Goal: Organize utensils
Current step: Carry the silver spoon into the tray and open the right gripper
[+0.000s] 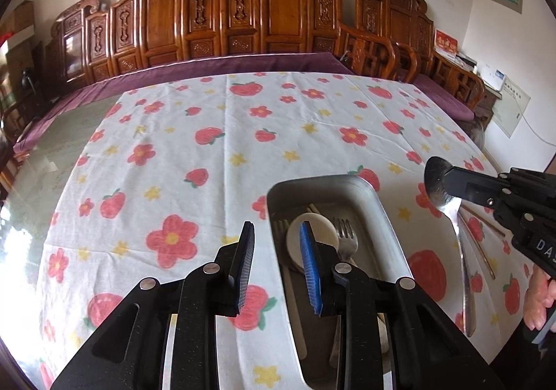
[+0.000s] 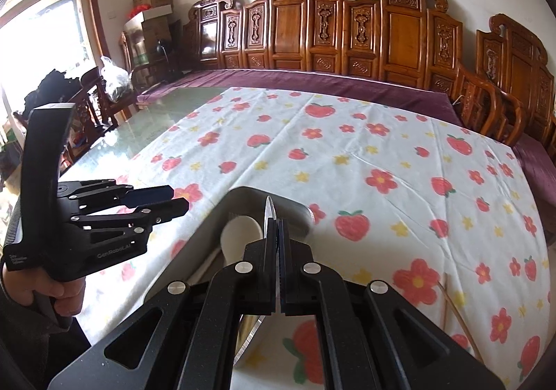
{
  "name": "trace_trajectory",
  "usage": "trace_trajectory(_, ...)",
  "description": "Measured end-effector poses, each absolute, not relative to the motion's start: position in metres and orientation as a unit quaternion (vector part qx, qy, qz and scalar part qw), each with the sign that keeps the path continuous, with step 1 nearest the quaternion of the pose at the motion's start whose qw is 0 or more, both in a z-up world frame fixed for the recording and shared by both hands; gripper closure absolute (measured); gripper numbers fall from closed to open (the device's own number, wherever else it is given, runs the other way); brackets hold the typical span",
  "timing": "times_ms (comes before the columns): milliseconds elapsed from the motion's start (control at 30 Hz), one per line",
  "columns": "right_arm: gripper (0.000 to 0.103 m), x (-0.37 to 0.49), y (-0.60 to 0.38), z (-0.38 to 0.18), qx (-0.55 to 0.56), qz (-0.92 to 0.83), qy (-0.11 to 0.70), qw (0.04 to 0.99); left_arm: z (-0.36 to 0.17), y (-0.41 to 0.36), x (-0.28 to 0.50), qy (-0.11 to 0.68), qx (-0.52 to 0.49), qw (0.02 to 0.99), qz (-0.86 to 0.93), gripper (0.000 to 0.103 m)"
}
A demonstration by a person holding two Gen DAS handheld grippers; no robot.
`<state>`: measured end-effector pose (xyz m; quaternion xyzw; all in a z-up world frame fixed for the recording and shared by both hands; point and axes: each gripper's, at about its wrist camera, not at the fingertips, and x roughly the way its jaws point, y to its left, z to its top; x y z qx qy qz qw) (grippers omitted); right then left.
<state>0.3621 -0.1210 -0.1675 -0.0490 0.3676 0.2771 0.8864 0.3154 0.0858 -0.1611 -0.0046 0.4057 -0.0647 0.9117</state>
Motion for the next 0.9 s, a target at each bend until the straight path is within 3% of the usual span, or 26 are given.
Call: trace_trajectory(900, 0.101, 0.387, -0.054, -0.245, -0.014, 0.254, 0.445, 0.859, -0.15, 0.125, 0.312, 0.393, -0.028, 0.919, -0.033, 0.073)
